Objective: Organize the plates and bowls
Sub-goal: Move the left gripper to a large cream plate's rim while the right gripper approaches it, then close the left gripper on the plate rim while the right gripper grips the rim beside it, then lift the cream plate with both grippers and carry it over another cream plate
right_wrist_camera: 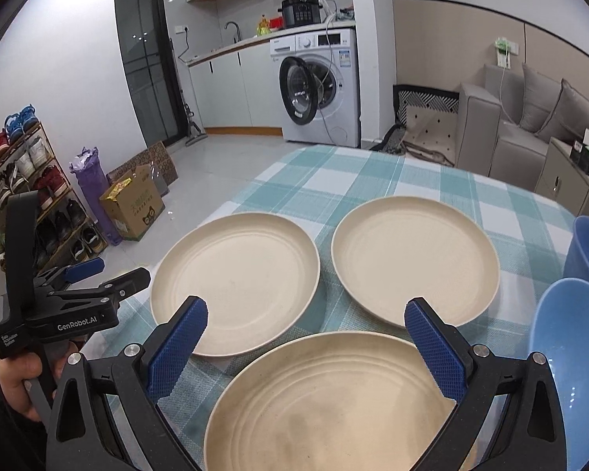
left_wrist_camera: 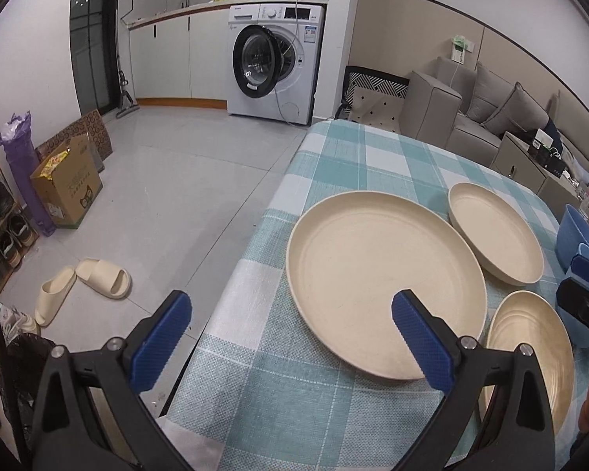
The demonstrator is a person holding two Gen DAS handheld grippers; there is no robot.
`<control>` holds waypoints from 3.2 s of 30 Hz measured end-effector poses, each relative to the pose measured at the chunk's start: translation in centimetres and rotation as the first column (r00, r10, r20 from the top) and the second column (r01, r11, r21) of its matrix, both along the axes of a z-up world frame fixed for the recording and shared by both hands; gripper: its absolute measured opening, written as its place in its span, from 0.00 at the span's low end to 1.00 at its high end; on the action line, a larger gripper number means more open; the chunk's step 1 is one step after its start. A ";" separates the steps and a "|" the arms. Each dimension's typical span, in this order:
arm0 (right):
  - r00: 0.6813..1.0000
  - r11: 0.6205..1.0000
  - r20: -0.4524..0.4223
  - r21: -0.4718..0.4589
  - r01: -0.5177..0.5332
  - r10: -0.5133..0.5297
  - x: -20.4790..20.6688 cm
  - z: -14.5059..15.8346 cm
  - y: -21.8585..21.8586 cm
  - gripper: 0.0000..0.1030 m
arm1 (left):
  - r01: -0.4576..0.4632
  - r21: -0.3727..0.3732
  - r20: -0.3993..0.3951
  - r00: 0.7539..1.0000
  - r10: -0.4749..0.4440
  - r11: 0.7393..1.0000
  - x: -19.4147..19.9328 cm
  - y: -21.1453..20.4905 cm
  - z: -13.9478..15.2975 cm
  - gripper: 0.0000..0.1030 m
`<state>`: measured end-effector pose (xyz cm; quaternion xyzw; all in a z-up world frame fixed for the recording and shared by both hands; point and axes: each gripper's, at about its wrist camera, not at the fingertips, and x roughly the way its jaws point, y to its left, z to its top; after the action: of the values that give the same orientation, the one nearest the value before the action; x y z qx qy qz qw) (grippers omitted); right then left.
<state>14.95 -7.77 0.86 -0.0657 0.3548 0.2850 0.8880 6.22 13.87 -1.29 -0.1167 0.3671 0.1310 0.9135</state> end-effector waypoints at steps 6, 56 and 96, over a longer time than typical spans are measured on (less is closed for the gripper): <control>0.999 0.999 -0.028 -0.028 -0.029 0.028 1.4 -1.4 1.8 0.99 | 0.018 -0.004 -0.012 1.000 -0.018 1.000 0.4 0.2 -0.8 0.98; 0.988 0.986 -0.152 -0.155 -0.054 0.030 5.4 -7.2 6.2 0.25 | 0.119 -0.070 -0.054 0.991 -0.123 0.990 1.2 -0.2 -3.3 0.25; 0.996 0.994 -0.025 -0.067 0.089 -0.090 -1.9 0.6 -2.4 0.26 | 0.246 0.011 0.065 0.967 -0.246 0.969 -1.8 -6.3 2.8 0.25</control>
<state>13.04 -10.16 1.51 -0.0748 0.3789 0.2341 0.8922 4.47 7.52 1.56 -0.0730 0.3482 0.0133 0.9345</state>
